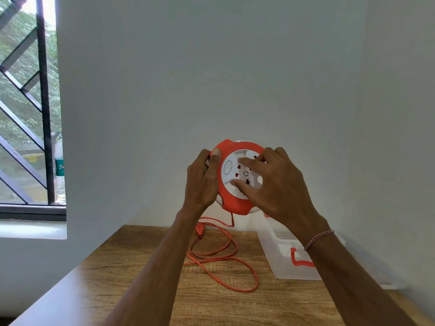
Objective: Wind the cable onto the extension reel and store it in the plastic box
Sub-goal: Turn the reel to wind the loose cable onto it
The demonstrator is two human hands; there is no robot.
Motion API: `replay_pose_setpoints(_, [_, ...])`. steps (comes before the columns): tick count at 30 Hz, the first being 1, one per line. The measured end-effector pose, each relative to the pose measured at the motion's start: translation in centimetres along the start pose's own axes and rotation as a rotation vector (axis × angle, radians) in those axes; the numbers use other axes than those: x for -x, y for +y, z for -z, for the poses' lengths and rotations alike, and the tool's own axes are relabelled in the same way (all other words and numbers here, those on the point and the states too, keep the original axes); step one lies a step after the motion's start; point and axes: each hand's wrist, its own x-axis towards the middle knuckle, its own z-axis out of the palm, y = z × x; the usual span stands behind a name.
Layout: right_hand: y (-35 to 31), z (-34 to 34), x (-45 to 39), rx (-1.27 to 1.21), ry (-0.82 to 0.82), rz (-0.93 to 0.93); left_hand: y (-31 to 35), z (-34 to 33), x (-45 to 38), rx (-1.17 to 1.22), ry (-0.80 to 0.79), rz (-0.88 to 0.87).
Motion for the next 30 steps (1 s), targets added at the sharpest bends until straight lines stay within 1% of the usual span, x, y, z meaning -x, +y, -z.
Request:
replay_pose_setpoints(2, [0.1, 0.1, -0.2, -0.037, 0.014, 0.097, 0.1, 0.0, 0.0, 0.002, 0.005, -0.001])
replay_pose_setpoints(3, [0.1, 0.2, -0.3, -0.045, -0.016, 0.133, 0.2, 0.0, 0.0, 0.002, 0.009, 0.000])
replay_pose_setpoints(7, [-0.2, 0.7, -0.3, 0.034, -0.301, 0.125, 0.2, 0.1, 0.1, -0.002, 0.021, 0.000])
replay_pose_setpoints(9, [-0.4, 0.7, -0.2, 0.088, -0.327, 0.128, 0.2, 0.1, 0.1, -0.006, 0.018, -0.002])
replay_pose_setpoints(13, [-0.6, 0.8, 0.0, 0.133, -0.267, 0.102, 0.3, 0.0, 0.2, -0.013, 0.009, -0.004])
replay_pose_setpoints(18, [0.0, 0.2, 0.5, 0.111, -0.154, 0.078, 0.2, 0.0, 0.2, 0.010, 0.000, -0.009])
replay_pose_setpoints(21, [0.1, -0.1, 0.5, 0.103, -0.107, -0.005, 0.2, 0.1, 0.2, 0.023, 0.001, -0.015])
replay_pose_setpoints(24, [-0.3, -0.3, 0.4, 0.034, -0.025, -0.083, 0.2, 0.1, 0.0, 0.017, 0.010, -0.020])
replay_pose_setpoints(27, [-0.4, -0.4, 0.3, 0.010, -0.017, -0.095, 0.2, 0.1, 0.1, 0.015, 0.007, -0.010])
replay_pose_setpoints(30, [-0.2, -0.3, 0.2, 0.036, -0.014, -0.049, 0.2, 0.0, 0.2, 0.018, 0.005, 0.003])
